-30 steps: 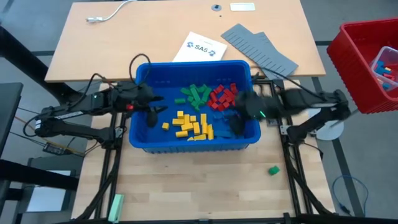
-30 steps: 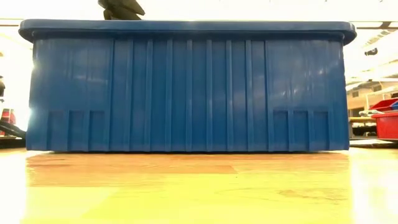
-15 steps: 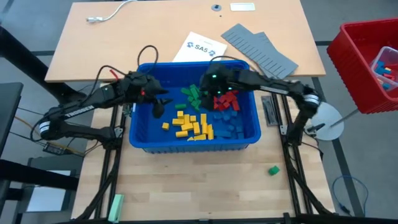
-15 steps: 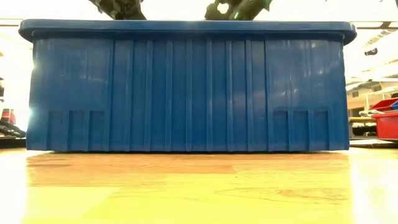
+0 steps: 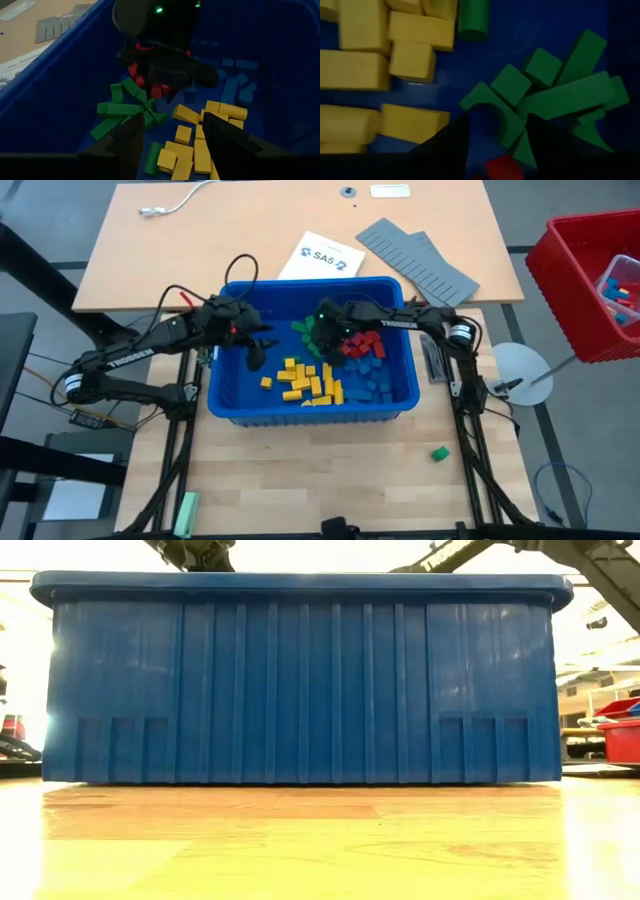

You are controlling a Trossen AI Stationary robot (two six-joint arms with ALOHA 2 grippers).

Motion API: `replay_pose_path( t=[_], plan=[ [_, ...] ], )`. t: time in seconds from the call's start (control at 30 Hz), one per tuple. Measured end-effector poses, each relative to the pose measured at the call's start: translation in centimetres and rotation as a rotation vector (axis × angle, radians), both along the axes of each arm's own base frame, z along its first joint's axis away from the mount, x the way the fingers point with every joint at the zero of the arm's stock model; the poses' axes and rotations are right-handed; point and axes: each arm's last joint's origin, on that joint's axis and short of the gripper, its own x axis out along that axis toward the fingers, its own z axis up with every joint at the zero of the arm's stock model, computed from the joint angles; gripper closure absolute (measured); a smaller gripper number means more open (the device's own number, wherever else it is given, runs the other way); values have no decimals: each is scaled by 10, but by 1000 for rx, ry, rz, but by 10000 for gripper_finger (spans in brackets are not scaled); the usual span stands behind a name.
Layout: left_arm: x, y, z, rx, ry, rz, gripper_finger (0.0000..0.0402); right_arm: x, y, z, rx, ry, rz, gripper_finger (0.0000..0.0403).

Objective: Sort blocks
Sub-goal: Remove the green block from the blue bin

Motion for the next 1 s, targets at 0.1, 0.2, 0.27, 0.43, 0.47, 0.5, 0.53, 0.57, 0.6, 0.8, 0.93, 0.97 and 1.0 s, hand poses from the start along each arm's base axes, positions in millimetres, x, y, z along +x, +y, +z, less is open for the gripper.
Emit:
replay_pose_path(
  t=[0.1,0.2,0.27,0.43,0.47,0.5,0.53,0.57,0.6,0.8,0.93,0.97,1.0],
  plan=[
    [0,0,0,0,-7,2,191,1,-12,-11,1,-10,26,226],
    [1,0,0,-19,-14,13,191,0,-20,-28,24,41,2,227],
    [1,0,0,-29,-17,20,191,-1,-22,-35,38,61,-13,227],
    [1,0,0,-36,-21,24,191,-1,-30,-41,43,56,-27,229],
    [1,0,0,-41,-24,28,191,-1,-30,-41,40,48,-31,229],
    [1,0,0,-44,-25,30,191,1,-31,-41,32,34,-34,229],
    [1,0,0,-46,-25,31,191,2,-32,-42,24,22,-36,229],
    [1,0,0,-46,-26,31,191,2,-33,-42,19,24,-40,229],
    [1,0,0,-47,-25,31,191,0,-33,-44,25,38,-43,229],
    [1,0,0,-50,-24,33,191,-1,-35,-64,64,102,-48,233],
    [1,0,0,-50,-23,33,191,-1,-36,-62,52,93,-61,243],
    [1,0,0,-51,-20,33,191,-1,-36,-60,51,83,-67,247],
    [0,0,0,-52,-18,32,191,-1,-37,-57,45,69,-69,252]
  ],
)
